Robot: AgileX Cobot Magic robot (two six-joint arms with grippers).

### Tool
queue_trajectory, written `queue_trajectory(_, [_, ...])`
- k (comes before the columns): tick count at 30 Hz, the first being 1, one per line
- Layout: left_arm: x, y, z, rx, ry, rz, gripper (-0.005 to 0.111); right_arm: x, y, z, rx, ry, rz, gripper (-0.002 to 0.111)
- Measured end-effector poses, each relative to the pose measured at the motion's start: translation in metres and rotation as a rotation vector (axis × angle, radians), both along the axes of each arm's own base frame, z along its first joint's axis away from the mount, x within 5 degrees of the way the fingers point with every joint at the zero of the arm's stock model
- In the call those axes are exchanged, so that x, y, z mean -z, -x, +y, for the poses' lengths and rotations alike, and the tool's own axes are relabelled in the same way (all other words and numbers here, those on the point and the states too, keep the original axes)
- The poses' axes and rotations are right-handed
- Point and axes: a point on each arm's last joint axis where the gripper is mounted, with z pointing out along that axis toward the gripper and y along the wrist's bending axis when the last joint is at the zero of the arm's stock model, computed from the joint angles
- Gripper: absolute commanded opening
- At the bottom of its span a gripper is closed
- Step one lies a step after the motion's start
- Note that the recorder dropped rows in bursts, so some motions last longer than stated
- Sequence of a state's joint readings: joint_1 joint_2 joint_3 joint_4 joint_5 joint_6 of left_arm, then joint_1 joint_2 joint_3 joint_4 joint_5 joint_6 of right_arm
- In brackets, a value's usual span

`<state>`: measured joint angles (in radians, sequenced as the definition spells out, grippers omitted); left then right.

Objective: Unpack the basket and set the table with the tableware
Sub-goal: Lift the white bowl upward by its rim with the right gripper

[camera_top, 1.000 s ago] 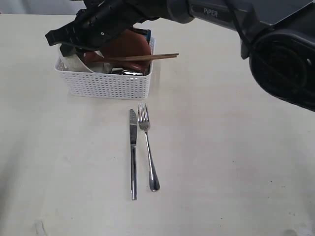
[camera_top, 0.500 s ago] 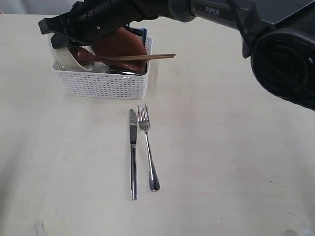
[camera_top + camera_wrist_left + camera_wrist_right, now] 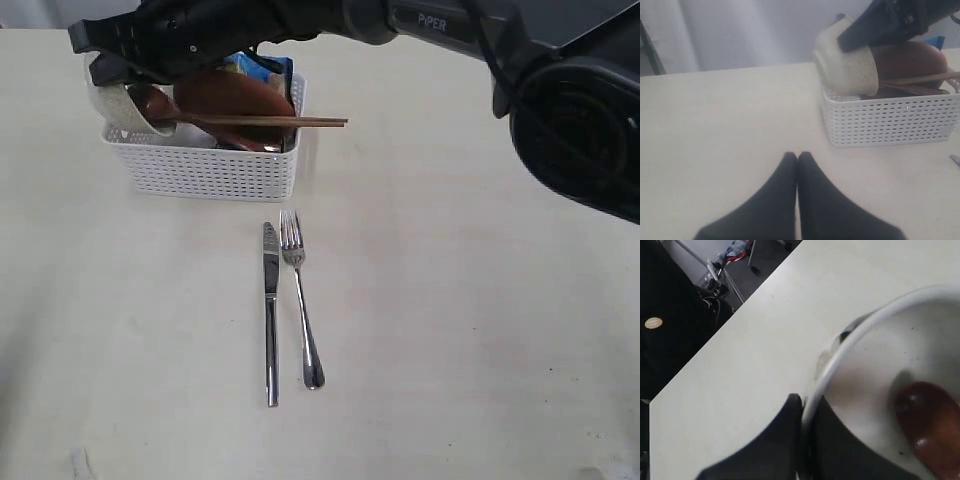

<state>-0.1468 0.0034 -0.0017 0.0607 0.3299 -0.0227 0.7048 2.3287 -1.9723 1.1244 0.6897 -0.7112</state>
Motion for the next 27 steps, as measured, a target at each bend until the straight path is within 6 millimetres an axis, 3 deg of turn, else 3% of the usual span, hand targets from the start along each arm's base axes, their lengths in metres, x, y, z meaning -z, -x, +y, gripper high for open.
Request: queue_trajectory(27, [0.0, 0.0, 0.0, 0.0, 0.0, 0.0, 0.0, -0.0054, 0.0056, 0.0033, -0.071, -0.065, -0.005, 0.0])
